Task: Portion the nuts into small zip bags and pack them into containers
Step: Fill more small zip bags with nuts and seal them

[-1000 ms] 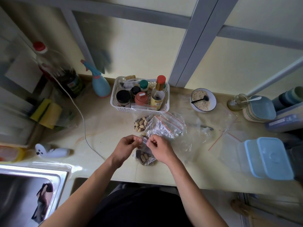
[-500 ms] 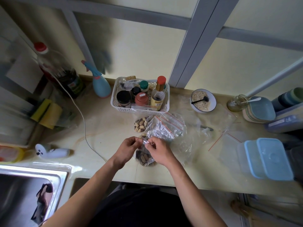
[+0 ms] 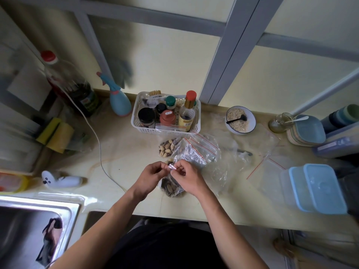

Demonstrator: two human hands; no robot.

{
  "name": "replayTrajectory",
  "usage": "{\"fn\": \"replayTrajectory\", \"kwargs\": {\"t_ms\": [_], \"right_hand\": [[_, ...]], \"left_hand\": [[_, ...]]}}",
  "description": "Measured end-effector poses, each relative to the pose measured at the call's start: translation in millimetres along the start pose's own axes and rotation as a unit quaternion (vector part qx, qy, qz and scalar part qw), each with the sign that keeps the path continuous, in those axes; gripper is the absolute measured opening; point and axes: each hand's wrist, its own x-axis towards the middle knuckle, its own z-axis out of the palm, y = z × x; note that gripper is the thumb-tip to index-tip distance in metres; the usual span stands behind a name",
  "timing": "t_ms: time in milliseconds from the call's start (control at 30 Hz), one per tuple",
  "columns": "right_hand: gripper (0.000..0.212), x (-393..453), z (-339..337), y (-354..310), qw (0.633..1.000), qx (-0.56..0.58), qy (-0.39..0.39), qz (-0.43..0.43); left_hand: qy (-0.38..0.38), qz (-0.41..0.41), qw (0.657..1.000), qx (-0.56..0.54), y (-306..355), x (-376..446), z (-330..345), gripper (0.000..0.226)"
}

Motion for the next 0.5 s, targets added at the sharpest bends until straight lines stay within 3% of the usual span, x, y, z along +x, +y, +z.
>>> {"fn": "replayTrajectory", "kwargs": {"t_ms": [167, 333, 500], "right_hand": [[0.017, 1.6, 2.3, 0.8, 0.999, -0.037, 0.001, -0.022], [0.013, 1.0, 5.7, 3.3, 0.994, -0.092, 0.019, -0.048], [0.011, 2.7, 10.1, 5.5, 0.996, -0.062, 0.054, -0.044]], "left_hand": [[0.008, -0.005, 1.000, 0.010, 0.6, -1.8, 2.0, 0.011], [0.017, -0.004, 1.000, 0.016, 2.6, -3.0, 3.9, 0.012], [0.034, 0.000, 0.999, 0.021, 3.3, -2.8, 6.4, 0.014]]}}
